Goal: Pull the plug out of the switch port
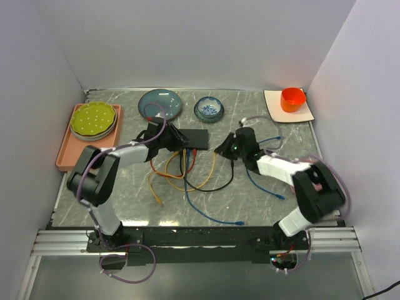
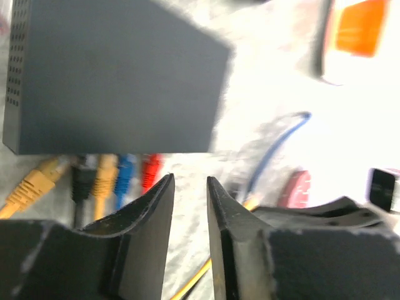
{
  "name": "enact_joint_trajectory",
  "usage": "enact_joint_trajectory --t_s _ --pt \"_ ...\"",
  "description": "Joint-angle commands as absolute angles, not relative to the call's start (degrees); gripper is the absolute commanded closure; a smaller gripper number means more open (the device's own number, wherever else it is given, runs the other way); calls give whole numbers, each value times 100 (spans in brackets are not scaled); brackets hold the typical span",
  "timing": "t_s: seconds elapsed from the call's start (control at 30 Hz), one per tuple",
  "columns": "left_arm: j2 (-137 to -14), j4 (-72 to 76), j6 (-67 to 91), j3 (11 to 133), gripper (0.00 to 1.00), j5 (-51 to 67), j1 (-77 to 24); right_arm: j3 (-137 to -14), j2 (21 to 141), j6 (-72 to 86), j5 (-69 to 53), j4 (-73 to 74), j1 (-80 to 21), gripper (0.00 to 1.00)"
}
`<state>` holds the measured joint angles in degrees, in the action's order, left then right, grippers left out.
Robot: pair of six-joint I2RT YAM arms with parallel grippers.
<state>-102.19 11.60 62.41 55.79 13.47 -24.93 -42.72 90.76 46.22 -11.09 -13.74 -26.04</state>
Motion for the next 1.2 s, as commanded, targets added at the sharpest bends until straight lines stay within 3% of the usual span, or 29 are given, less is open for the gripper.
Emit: enact_joint_trajectory --t_s 0.0,0.3,0.8,0.9,0.97,1.17 --pt "-9265 1625 6275 5143 64 950 -2470 -4781 7973 3332 824 129 -2601 100" --pt "-8359 1767 6469 4377 49 589 -2470 -5616 6831 2268 2776 1212 -2619 100" --pt "-8069 1986 6627 3947 49 651 -2637 -5476 6213 1855 3840 1977 -2523 100" --pt "-8016 1995 6680 3867 50 615 -2663 -5388 6468 2274 3334 2196 -2023 100" --pt "-7998 1986 6697 3823 50 615 -2707 -5195 6582 2530 2306 2162 -1498 100" --pt "-8200 2232 6496 3814 50 931 -2865 -4702 6969 2918 1171 1626 -1213 100"
